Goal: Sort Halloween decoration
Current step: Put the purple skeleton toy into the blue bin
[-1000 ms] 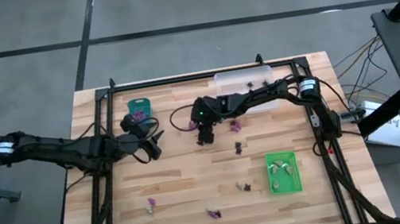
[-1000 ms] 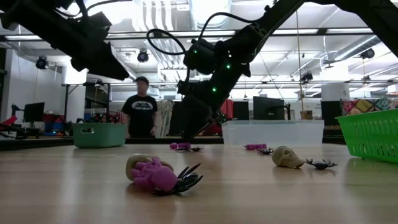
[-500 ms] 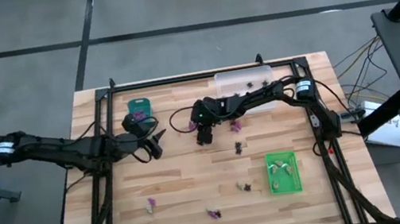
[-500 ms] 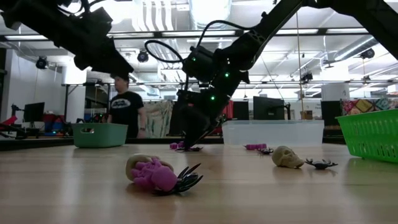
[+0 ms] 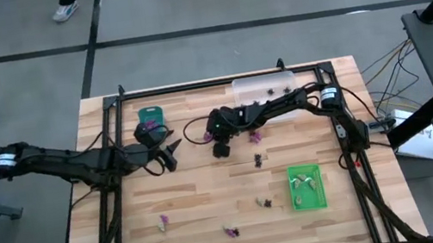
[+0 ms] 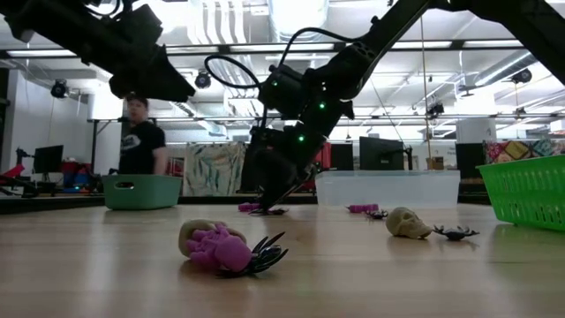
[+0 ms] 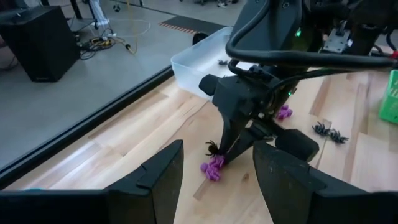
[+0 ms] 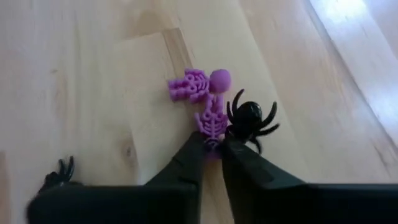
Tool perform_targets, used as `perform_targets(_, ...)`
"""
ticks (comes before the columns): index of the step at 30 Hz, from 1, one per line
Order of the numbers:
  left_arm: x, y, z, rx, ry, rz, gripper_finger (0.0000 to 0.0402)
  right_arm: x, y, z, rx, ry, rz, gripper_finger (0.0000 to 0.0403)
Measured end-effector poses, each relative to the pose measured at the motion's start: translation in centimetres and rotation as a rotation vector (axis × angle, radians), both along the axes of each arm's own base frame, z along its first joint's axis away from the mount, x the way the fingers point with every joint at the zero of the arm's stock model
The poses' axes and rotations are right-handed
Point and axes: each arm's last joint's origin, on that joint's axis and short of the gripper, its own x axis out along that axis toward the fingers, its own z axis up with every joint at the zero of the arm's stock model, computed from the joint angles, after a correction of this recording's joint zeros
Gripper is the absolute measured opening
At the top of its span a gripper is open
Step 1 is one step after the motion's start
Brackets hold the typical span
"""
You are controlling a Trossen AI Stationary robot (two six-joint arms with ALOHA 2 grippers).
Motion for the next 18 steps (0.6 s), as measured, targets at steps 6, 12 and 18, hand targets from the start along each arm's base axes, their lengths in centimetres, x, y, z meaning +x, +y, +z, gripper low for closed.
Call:
perform_targets(6,0.1,0.0,-0.1,-0.003,0.003,0.001,0.0178,-0.5,0.2,1.9,0.020,-0.017,0.028,0.0016)
perform_targets(12,0.2,0.0,-0.1,-0.008,-0.009,0.001,0.0178,-0.9,0.6,4.1,0.083,-0.067,0.102,0.0014)
perform_targets(18,1.0,-0.6,-0.6,-0.013,0.045,-0.185,0.0178,-1.1,1.5,6.9,0.092,-0.153,0.203,0.0014)
